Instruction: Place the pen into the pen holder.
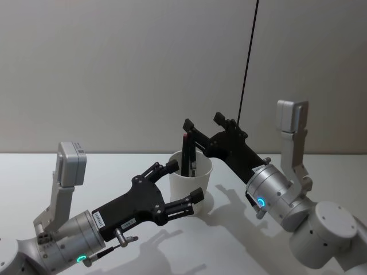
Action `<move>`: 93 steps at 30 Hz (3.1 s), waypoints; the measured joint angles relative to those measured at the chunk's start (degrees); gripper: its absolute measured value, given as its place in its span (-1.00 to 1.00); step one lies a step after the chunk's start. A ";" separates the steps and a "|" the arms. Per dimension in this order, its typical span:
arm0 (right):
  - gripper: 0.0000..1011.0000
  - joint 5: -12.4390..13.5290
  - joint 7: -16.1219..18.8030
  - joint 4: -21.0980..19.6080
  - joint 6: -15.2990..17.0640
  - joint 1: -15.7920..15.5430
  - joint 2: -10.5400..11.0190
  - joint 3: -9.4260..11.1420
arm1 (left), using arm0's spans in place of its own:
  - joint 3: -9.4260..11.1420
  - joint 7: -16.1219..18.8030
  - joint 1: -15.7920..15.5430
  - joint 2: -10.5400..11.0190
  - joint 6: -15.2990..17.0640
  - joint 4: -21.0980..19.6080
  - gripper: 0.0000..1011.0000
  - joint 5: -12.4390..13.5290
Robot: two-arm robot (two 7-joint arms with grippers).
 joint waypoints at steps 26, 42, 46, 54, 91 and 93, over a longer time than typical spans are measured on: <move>0.98 0.87 -2.28 -6.39 -0.07 -4.70 0.88 3.94 | 0.00 0.94 0.23 0.16 0.04 -0.29 0.98 0.48; 0.98 -5.31 -5.72 -11.70 1.10 -12.38 1.88 5.27 | -0.19 11.20 2.78 1.65 1.66 -3.77 0.98 5.77; 0.98 -7.19 -6.80 -13.44 1.48 -14.85 2.19 5.71 | -0.26 14.68 3.68 2.17 2.23 -4.97 0.98 7.61; 0.98 -10.49 -8.67 -16.32 2.14 -19.02 2.72 6.43 | -0.39 21.01 5.25 3.10 3.21 -7.10 0.98 10.85; 0.98 -15.53 -11.55 -20.76 3.02 -25.40 3.54 7.46 | -0.88 45.91 11.46 6.82 7.06 -15.49 0.98 23.75; 0.98 -15.53 -11.55 -20.76 3.01 -25.39 3.54 7.45 | -0.90 46.20 11.52 6.86 7.11 -15.58 0.98 23.91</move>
